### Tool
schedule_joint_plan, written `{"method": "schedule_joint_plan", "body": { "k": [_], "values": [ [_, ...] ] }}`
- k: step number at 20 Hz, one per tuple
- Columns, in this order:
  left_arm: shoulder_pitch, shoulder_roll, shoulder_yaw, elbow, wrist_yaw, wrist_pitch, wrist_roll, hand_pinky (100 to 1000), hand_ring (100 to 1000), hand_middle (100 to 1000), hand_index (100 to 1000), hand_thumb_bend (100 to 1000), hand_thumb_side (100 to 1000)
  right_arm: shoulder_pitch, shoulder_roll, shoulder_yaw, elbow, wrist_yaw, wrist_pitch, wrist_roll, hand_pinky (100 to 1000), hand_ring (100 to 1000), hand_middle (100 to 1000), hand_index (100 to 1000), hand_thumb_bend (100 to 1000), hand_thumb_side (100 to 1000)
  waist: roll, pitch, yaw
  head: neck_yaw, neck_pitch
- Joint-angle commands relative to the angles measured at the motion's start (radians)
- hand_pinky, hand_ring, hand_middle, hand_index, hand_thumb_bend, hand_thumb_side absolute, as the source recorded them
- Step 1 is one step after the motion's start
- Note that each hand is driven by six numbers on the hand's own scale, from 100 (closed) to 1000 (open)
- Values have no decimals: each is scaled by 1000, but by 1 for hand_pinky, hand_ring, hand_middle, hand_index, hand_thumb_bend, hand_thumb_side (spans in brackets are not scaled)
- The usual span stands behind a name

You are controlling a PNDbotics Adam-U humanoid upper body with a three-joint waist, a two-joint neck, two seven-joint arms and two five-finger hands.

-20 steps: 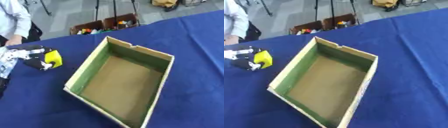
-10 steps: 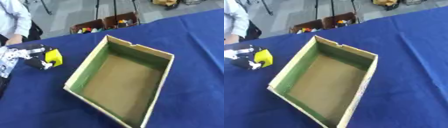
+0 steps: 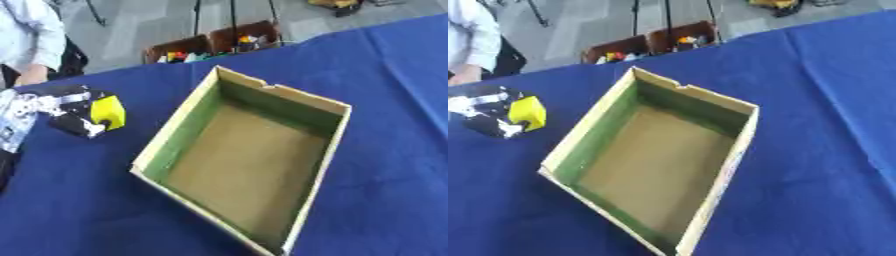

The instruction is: Pick up objects on the table and place them in the box.

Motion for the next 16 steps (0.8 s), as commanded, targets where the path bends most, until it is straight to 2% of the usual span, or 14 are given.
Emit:
{"method": "schedule_joint_plan", "body": {
  "k": [1,8,16],
  "values": [
    [-13,52,0,-33,12,0,15,132,279,494,655,100,348,-3,-5,-7,-18,-6,3,-5,782,743,563,774,100,545,3,-88,5,-6,12],
    [-15,61,-14,-133,88,21,-24,123,272,491,655,100,350,10,-2,-9,-18,-4,6,-14,782,743,566,773,100,542,-4,-112,23,-22,36],
    [-6,76,-49,-320,196,61,-75,111,264,486,655,100,333,26,5,-9,-18,-3,10,-23,780,743,572,773,100,536,-16,-144,50,-63,62]
  ]
}}
